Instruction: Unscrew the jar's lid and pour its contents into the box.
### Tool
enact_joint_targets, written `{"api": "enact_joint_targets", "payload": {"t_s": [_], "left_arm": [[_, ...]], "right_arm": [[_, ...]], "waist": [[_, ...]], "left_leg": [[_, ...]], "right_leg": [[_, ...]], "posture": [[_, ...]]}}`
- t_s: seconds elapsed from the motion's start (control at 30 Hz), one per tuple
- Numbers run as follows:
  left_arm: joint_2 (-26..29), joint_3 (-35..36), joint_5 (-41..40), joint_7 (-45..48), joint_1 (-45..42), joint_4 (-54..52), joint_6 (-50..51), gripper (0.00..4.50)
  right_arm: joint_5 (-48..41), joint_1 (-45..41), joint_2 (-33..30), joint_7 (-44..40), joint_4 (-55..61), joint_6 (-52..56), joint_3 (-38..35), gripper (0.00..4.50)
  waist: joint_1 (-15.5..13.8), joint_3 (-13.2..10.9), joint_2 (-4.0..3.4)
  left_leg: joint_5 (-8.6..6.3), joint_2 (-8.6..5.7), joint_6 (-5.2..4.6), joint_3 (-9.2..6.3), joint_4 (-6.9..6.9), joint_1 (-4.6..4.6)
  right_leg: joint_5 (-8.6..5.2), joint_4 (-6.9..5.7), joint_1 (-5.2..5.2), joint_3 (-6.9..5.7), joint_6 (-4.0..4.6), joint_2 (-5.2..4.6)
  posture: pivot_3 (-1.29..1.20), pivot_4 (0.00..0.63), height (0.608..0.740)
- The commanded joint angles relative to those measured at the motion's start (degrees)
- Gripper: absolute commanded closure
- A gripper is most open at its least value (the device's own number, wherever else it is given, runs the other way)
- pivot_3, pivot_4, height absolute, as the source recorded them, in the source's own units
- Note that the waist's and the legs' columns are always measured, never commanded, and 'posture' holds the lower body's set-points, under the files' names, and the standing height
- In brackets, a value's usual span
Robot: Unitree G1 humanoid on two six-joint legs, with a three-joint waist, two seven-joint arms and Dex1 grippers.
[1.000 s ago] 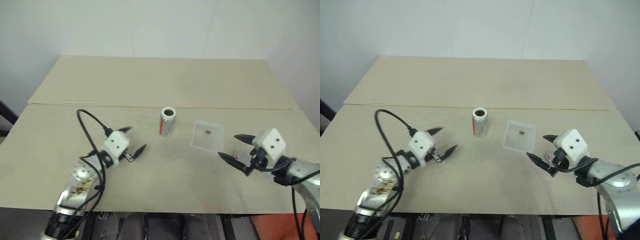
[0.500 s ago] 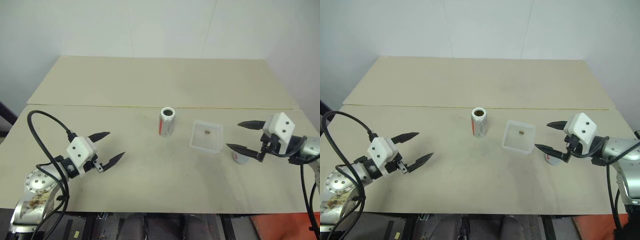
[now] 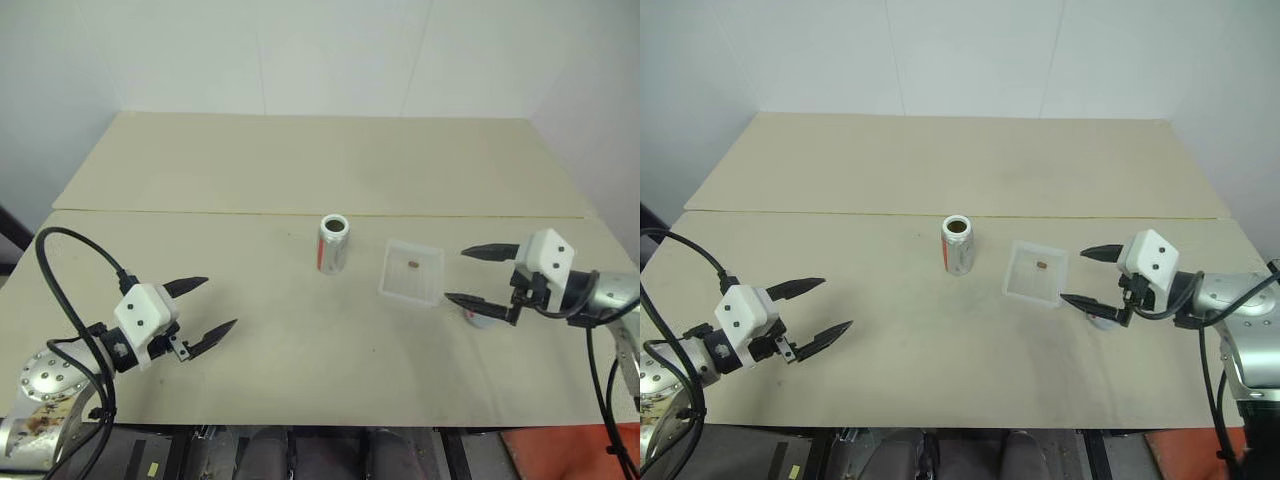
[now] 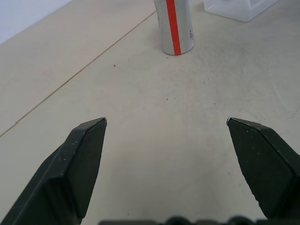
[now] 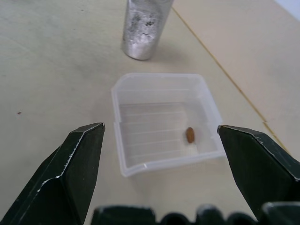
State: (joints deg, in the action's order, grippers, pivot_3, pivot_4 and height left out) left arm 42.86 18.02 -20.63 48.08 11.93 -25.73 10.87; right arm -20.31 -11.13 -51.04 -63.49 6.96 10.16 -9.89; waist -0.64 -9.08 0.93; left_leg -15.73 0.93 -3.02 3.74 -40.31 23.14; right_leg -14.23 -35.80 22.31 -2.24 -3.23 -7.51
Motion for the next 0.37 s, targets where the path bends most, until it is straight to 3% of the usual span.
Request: {"api": "enact_joint_targets", "payload": {"t_s": [0.03,0.37], "left_arm": [[1.34,2.69,-2.48,0.33,0.07,-2.7,2.2,0.03],[1.29,5.7,-3.16,-0.8,3.99,-7.32,4.92,0.03]], "right_arm": [[-1.51,-1.41,-0.51,0.05,3.11,-0.39,-1.59,0.0],[-2.24,-5.15,-0.56,-2.83,2.11,-1.03,1.27,0.0]], "waist": [[0.0,-0.01,-0.01],[0.13,-0.01,-0.01]], "left_leg": [[0.0,0.0,0.0,0.0,0.0,0.0],[-0.01,0.02,0.01,0.0,0.04,-0.01]], "right_leg": [[0.0,0.0,0.01,0.0,0.0,0.0],[-0.01,0.02,0.01,0.0,0.02,0.0]], "posture": [[0.0,0.15,0.74],[0.0,0.15,0.74]]}}
